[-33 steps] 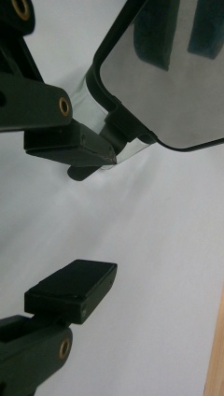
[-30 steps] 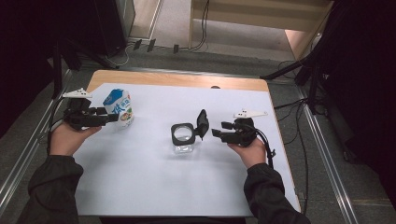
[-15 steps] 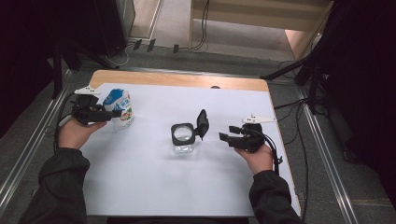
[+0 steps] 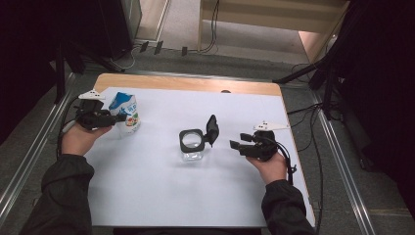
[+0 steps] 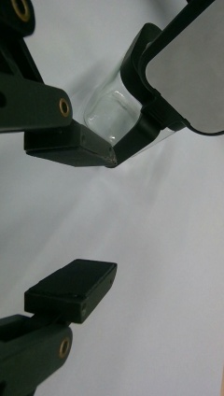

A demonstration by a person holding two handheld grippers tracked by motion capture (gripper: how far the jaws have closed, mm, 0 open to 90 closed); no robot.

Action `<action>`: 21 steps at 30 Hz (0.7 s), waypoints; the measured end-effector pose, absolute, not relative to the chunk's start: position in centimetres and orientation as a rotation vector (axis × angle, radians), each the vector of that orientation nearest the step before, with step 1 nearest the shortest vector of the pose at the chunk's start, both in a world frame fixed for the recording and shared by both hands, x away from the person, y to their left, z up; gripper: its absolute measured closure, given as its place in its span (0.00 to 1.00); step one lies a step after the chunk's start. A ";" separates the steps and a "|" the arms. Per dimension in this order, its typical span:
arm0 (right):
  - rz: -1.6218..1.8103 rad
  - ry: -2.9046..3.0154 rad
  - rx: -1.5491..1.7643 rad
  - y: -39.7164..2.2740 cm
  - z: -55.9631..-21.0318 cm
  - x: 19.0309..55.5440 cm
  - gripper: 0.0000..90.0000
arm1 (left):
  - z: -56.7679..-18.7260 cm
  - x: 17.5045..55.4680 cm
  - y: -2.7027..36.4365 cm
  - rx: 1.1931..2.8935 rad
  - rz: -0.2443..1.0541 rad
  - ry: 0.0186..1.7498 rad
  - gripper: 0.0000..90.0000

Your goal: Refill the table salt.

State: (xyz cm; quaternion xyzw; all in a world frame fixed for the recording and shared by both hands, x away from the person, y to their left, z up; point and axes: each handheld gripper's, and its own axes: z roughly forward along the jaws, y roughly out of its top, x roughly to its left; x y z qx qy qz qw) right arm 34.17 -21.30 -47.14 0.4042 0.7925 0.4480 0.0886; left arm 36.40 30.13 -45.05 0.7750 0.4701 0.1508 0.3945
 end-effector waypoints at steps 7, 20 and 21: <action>1.335 2.370 1.197 -21.1 -47.2 34.1 0.49 | -44.8 36.4 30.0 1.950 0.366 1.227 0.80; 1.350 2.378 1.181 -21.0 -47.1 34.1 0.53 | -44.1 36.0 29.9 1.922 0.376 1.225 0.87; 1.351 2.378 1.180 -21.0 -47.1 34.0 0.53 | -44.0 36.0 29.8 1.925 0.372 1.215 0.88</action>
